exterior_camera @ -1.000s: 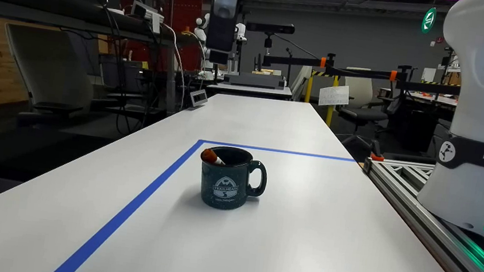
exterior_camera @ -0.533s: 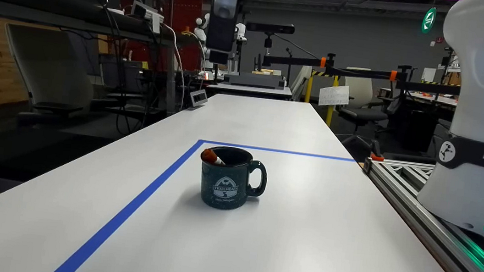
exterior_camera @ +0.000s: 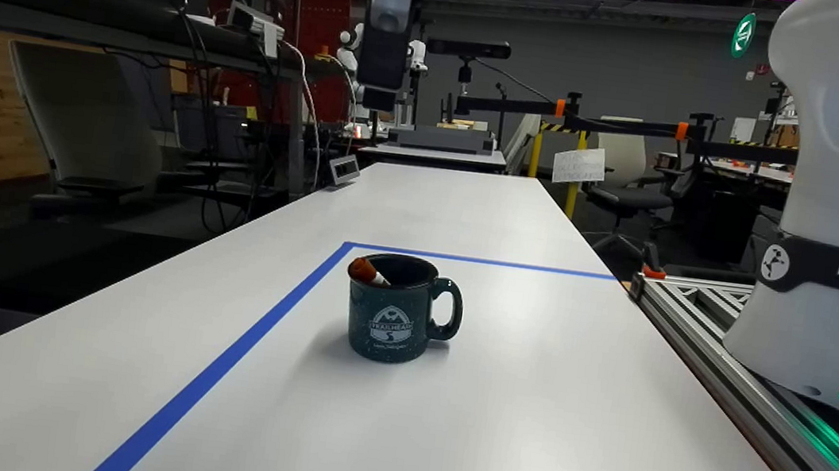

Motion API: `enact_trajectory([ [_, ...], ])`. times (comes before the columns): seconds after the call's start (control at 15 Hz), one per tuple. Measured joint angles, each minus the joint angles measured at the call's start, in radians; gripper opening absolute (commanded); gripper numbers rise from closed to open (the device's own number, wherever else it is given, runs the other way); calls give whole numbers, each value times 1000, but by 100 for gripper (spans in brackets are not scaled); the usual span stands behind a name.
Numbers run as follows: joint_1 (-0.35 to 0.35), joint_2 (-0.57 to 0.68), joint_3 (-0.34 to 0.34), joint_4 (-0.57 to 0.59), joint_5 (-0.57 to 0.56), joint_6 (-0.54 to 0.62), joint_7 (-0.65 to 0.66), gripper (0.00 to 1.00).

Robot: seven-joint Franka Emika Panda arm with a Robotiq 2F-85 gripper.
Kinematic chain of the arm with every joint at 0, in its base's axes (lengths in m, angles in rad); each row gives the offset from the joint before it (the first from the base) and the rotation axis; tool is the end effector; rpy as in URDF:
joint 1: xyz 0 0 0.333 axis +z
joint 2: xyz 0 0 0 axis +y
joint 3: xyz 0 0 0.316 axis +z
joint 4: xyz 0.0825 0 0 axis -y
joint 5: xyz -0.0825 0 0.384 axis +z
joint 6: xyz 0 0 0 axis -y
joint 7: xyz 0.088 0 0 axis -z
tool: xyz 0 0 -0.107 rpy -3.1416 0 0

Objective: Put the marker on the table

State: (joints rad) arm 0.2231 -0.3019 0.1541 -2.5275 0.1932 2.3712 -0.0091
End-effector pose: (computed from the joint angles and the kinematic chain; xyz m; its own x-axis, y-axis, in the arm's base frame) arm 0.4107 0.1649 0.3962 0.9605 0.2413 0.1383 0.2566 -0.9607 -0.1057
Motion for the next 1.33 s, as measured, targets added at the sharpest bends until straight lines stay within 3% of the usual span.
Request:
enact_trajectory([
  [0.2, -1, 0, 2, -3, -34, -9, -26, 100],
  [0.6, -50, -43, -20, -105, -239, 28, -101, 100],
  [0.73, -52, -71, -66, -156, -225, 92, -167, 100],
  [1.0, -40, -107, -188, -247, -79, 175, -288, 100],
  [1.33, -30, -111, -208, -254, -60, 177, -295, 100],
])
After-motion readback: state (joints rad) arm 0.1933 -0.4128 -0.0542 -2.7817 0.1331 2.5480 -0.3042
